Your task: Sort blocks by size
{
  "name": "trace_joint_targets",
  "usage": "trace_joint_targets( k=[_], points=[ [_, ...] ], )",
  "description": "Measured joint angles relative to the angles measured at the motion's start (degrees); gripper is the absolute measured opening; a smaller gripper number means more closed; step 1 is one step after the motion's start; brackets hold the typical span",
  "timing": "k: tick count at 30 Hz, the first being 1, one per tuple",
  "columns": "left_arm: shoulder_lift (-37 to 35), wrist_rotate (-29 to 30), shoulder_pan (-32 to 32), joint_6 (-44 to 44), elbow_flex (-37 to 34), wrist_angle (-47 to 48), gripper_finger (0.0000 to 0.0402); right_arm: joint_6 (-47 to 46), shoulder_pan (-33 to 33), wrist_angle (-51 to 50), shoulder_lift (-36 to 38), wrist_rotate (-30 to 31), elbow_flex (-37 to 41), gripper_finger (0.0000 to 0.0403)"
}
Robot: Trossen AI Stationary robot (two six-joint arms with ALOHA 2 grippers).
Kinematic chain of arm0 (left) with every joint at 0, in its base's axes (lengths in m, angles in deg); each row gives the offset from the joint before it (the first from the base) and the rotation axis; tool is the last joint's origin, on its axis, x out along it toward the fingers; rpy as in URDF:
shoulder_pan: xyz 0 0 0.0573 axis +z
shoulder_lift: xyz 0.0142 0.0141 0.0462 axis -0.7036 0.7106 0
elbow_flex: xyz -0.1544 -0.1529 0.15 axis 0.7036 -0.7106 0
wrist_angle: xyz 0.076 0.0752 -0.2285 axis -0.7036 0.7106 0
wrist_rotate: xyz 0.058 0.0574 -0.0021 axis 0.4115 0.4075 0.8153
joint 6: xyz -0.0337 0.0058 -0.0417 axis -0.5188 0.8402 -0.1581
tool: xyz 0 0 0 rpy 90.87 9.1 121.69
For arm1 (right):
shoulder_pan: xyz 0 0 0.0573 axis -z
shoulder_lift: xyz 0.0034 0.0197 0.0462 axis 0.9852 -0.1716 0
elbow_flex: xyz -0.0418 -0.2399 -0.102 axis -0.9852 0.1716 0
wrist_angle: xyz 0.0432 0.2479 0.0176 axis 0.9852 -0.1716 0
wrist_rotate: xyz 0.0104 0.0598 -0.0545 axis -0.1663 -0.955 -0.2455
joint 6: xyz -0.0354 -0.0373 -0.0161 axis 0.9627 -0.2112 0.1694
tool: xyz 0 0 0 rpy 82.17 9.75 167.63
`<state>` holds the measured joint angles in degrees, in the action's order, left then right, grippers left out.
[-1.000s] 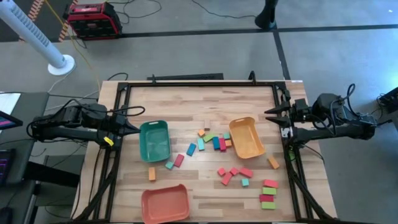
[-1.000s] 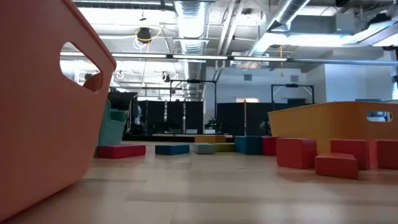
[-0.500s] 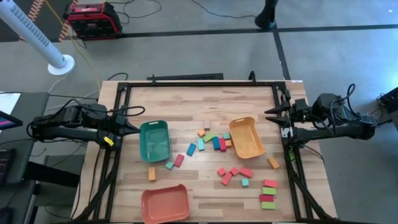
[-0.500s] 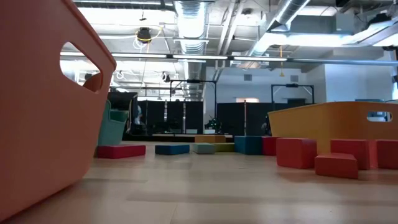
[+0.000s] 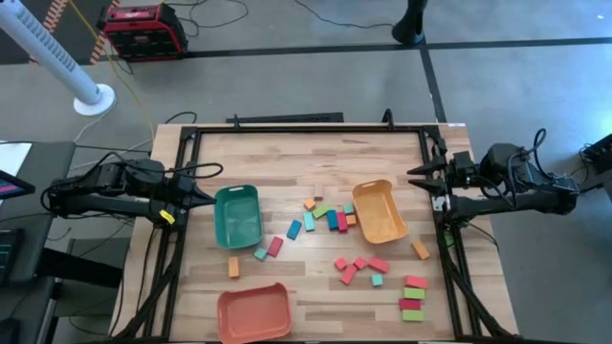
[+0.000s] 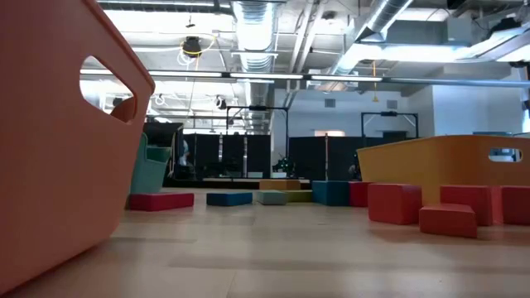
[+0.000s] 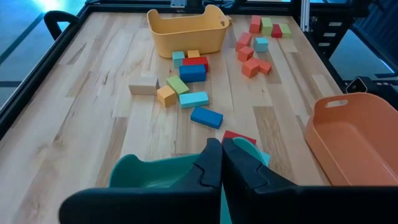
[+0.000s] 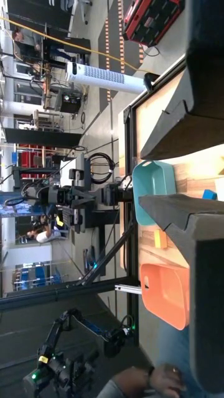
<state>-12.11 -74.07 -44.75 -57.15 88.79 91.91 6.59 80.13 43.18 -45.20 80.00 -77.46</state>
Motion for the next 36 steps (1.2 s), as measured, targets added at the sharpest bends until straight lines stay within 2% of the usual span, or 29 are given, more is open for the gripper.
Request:
trace_joint_targets(
  k=[36],
  points=[
    [-0.01, 0.00, 0.00, 0.01, 0.00, -0.01, 0.0000, 1.90, 0.02, 0.00, -0.01, 0.01, 0.00, 0.0133]
  ],
)
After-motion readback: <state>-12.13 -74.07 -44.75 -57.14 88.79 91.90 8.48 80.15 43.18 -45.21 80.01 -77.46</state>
